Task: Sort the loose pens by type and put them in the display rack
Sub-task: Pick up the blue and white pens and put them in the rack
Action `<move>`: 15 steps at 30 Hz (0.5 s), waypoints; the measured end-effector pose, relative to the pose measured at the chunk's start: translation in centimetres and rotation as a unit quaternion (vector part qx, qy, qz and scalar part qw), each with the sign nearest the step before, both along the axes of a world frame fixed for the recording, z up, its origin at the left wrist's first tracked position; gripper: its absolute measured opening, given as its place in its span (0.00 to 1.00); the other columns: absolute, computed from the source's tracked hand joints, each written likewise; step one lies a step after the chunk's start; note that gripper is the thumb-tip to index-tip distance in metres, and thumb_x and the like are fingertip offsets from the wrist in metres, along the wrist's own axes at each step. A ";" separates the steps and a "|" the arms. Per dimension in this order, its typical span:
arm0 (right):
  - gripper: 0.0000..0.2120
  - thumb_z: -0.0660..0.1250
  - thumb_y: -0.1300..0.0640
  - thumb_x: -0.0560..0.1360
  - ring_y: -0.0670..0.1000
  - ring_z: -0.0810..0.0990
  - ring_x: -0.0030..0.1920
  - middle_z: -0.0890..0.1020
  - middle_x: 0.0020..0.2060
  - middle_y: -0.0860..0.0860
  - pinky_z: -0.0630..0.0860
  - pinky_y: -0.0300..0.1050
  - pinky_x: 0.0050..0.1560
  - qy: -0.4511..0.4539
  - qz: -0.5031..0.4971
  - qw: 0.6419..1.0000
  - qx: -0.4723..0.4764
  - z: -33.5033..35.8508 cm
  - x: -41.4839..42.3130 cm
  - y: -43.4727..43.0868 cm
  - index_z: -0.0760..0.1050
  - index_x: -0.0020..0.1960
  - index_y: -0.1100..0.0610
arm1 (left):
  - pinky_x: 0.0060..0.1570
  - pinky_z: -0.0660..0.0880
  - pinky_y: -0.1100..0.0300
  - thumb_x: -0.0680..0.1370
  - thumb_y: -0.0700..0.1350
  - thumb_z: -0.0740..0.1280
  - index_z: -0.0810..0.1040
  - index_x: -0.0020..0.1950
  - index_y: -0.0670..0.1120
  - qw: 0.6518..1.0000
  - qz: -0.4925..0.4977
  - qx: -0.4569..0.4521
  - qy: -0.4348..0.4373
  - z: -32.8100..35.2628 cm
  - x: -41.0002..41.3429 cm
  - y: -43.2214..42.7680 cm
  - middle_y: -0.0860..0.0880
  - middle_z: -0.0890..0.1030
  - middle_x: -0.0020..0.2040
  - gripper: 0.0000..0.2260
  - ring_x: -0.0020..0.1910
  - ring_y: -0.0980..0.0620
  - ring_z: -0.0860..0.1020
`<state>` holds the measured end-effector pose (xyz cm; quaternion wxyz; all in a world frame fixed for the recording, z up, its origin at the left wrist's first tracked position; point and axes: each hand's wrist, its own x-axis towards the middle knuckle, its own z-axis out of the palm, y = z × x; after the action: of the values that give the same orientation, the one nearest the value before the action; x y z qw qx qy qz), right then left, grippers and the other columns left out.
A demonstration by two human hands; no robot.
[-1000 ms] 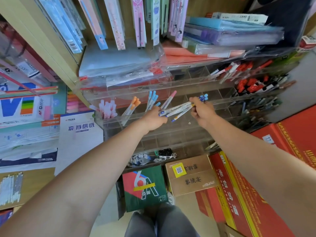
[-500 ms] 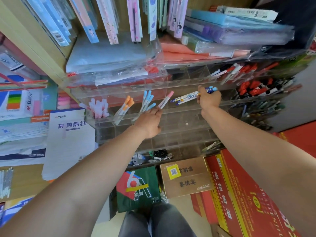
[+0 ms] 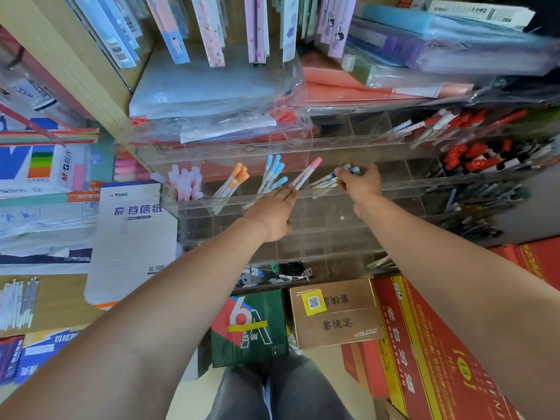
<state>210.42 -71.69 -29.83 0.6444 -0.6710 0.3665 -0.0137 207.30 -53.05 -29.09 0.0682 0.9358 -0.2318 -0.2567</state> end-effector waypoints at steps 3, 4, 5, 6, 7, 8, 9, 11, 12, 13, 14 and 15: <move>0.21 0.70 0.70 0.72 0.57 0.79 0.56 0.77 0.55 0.59 0.78 0.48 0.57 -0.007 0.001 1.000 0.012 0.4 -0.7 0.1 0.67 0.62 0.65 | 0.74 0.48 0.57 0.81 0.44 0.61 0.45 0.79 0.44 1.000 0.006 -0.003 0.002 0.0 -0.1 -0.1 0.48 0.43 0.79 0.33 0.78 0.49 0.46; 0.22 0.70 0.71 0.72 0.58 0.79 0.57 0.77 0.57 0.61 0.78 0.49 0.57 -0.004 0.005 1.000 0.009 0.5 -1.0 0.1 0.66 0.63 0.66 | 0.74 0.49 0.56 0.81 0.44 0.61 0.46 0.79 0.44 1.000 0.008 -0.006 0.001 0.0 -0.1 -0.1 0.48 0.43 0.79 0.32 0.78 0.49 0.46; 0.22 0.69 0.71 0.72 0.59 0.79 0.57 0.77 0.57 0.61 0.78 0.50 0.56 0.006 0.013 1.000 0.003 0.4 -1.2 0.1 0.66 0.63 0.66 | 0.74 0.49 0.56 0.81 0.44 0.61 0.47 0.79 0.44 1.000 0.010 -0.010 -0.003 0.1 -0.2 -0.1 0.47 0.44 0.79 0.32 0.78 0.48 0.47; 0.20 0.69 0.70 0.73 0.59 0.80 0.55 0.77 0.56 0.61 0.78 0.51 0.56 0.017 0.021 1.000 -0.005 0.5 -1.5 0.1 0.66 0.62 0.65 | 0.74 0.51 0.55 0.80 0.44 0.61 0.49 0.79 0.44 1.000 0.012 -0.016 -0.008 0.2 -0.4 -0.1 0.47 0.45 0.80 0.31 0.78 0.47 0.48; 0.18 0.69 0.69 0.73 0.58 0.80 0.52 0.78 0.53 0.60 0.78 0.53 0.56 0.028 0.027 0.999 -0.017 0.4 -1.7 0.1 0.67 0.60 0.63 | 0.74 0.52 0.55 0.80 0.44 0.61 0.52 0.79 0.44 0.999 0.014 -0.024 -0.016 0.4 -0.6 0.0 0.46 0.47 0.79 0.29 0.78 0.47 0.50; 0.17 0.69 0.68 0.73 0.57 0.80 0.49 0.78 0.52 0.59 0.78 0.55 0.56 0.033 0.026 0.999 -0.033 0.4 -2.0 0.1 0.67 0.58 0.62 | 0.74 0.54 0.54 0.80 0.44 0.61 0.55 0.78 0.44 0.999 0.014 -0.032 -0.027 0.5 -0.7 0.1 0.46 0.50 0.79 0.28 0.77 0.46 0.53; 0.17 0.70 0.66 0.73 0.56 0.80 0.48 0.79 0.52 0.58 0.78 0.56 0.56 0.032 0.022 0.998 -0.055 0.3 -2.3 0.1 0.68 0.58 0.61 | 0.73 0.57 0.53 0.79 0.43 0.62 0.58 0.77 0.45 0.998 0.012 -0.041 -0.039 0.7 -0.9 0.3 0.45 0.54 0.78 0.27 0.76 0.45 0.56; 0.15 0.70 0.63 0.72 0.57 0.81 0.51 0.80 0.52 0.56 0.78 0.57 0.56 0.024 0.026 0.994 -0.103 0.3 -2.8 0.5 0.70 0.56 0.58 | 0.71 0.63 0.52 0.79 0.43 0.62 0.64 0.75 0.46 0.996 0.014 -0.063 -0.058 1.1 -1.3 0.9 0.45 0.62 0.75 0.24 0.73 0.45 0.62; 0.13 0.70 0.61 0.72 0.57 0.81 0.52 0.81 0.52 0.55 0.77 0.56 0.57 0.024 0.040 0.991 -0.129 0.3 -3.1 0.9 0.71 0.55 0.57 | 0.69 0.66 0.52 0.79 0.42 0.61 0.66 0.74 0.46 0.995 0.021 -0.075 -0.064 1.4 -1.6 1.4 0.45 0.65 0.73 0.22 0.71 0.46 0.65; 0.11 0.69 0.60 0.73 0.56 0.81 0.51 0.81 0.51 0.53 0.77 0.54 0.57 0.029 0.060 0.985 -0.157 0.5 -3.5 1.5 0.73 0.54 0.57 | 0.67 0.69 0.51 0.79 0.42 0.61 0.68 0.72 0.47 0.993 0.030 -0.088 -0.072 1.7 -2.0 2.0 0.46 0.68 0.71 0.21 0.70 0.46 0.67; 0.10 0.68 0.59 0.74 0.54 0.80 0.49 0.80 0.49 0.52 0.77 0.51 0.55 0.033 0.081 0.979 -0.186 0.8 -4.1 2.4 0.73 0.54 0.57 | 0.64 0.71 0.51 0.79 0.42 0.61 0.70 0.71 0.47 0.991 0.039 -0.098 -0.081 1.9 -2.4 2.8 0.47 0.69 0.70 0.19 0.68 0.47 0.69; 0.09 0.67 0.58 0.75 0.53 0.79 0.47 0.80 0.47 0.51 0.76 0.48 0.52 0.036 0.100 0.972 -0.211 0.9 -4.7 3.4 0.74 0.54 0.57 | 0.62 0.72 0.52 0.79 0.42 0.62 0.72 0.69 0.47 0.989 0.047 -0.107 -0.091 2.1 -2.8 3.7 0.48 0.71 0.69 0.18 0.66 0.48 0.71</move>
<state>205.76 -68.28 -28.89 0.4726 -0.8250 0.3099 -0.0021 204.45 -49.37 -26.95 0.1583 0.9525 -0.2187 -0.1408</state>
